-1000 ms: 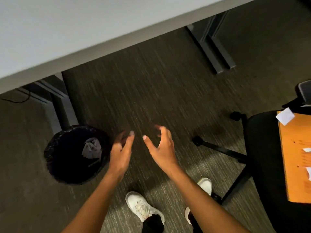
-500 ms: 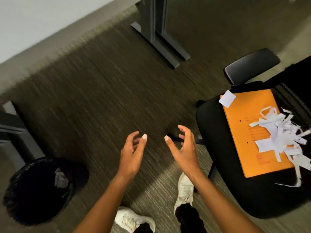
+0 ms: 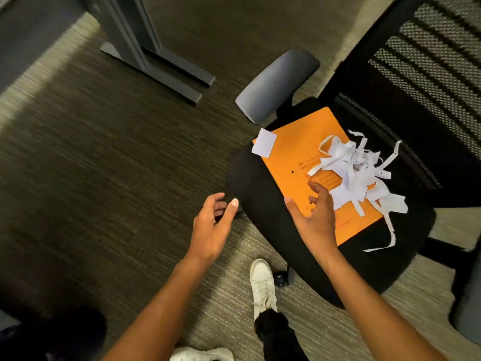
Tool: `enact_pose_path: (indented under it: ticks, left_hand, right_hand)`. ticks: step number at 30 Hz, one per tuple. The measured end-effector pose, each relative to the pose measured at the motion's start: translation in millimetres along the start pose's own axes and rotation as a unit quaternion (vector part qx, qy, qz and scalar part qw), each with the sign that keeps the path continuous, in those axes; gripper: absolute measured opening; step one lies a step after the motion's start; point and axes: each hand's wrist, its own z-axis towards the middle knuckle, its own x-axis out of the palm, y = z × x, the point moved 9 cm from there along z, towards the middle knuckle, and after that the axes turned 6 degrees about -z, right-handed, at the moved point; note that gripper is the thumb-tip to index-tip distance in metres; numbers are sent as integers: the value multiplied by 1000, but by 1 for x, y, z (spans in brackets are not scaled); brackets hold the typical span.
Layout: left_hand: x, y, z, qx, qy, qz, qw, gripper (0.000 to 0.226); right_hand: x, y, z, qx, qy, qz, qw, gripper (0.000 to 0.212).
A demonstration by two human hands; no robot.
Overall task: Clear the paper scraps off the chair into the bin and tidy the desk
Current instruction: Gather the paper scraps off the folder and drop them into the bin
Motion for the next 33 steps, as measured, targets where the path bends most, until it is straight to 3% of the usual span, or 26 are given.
enact_pose_path:
  ticks: [13,24,27,33]
  left_hand:
    - [133,-34,56,19,92,54,994,45]
    - [190,-43,85,24,132,100,986,42]
    - [197,-47,89,24,133,104,985,41]
    - [213,-58,96,43,151,133,979,44]
  right_hand:
    - [-105,-95,78,76,-88,-73,991,78]
    - [-108,-124,146,74,-12,-207,975,100]
    - [-100,-127,153,70,11,-232,970,90]
    - [-85,-124,142,47,6,-192,980,35]
